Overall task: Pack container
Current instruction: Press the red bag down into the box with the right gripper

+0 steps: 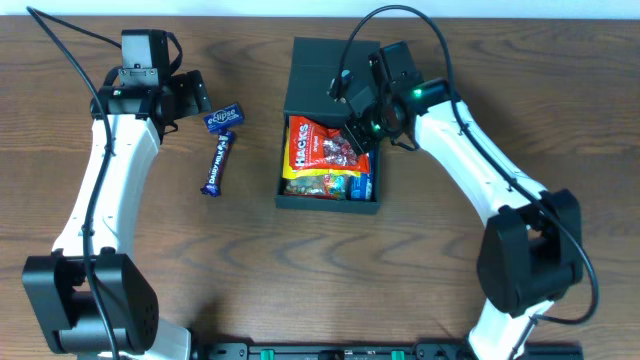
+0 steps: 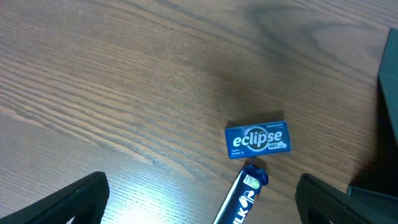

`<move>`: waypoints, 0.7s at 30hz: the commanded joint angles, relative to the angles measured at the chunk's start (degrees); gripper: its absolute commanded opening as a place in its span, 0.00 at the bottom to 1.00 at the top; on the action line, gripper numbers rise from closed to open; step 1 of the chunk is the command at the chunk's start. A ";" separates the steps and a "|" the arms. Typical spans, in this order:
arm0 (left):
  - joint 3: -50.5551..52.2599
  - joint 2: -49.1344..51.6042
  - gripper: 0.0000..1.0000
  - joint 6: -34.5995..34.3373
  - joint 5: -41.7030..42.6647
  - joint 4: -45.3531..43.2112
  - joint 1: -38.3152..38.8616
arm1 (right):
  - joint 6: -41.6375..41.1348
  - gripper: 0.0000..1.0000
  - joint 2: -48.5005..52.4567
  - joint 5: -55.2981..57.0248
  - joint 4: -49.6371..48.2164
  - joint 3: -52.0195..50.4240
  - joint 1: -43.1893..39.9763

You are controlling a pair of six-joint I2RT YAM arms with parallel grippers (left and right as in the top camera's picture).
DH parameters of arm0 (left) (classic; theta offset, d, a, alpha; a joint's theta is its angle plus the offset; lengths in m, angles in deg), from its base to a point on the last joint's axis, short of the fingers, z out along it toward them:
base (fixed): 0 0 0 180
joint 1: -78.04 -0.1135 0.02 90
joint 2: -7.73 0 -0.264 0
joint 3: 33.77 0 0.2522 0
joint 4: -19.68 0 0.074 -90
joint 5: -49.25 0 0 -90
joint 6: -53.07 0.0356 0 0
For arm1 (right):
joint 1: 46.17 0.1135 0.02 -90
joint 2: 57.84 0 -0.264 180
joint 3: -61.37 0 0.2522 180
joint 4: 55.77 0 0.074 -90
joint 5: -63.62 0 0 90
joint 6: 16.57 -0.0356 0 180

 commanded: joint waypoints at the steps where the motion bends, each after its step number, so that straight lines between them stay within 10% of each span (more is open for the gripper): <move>1: -1.03 -1.09 0.97 1.22 -0.02 0.13 -0.09 | -0.96 0.01 2.97 -0.31 -1.07 -0.70 1.51; 21: -1.03 -1.09 0.97 1.22 0.00 0.13 -0.09 | -5.05 0.01 -1.77 1.90 -4.48 2.29 3.61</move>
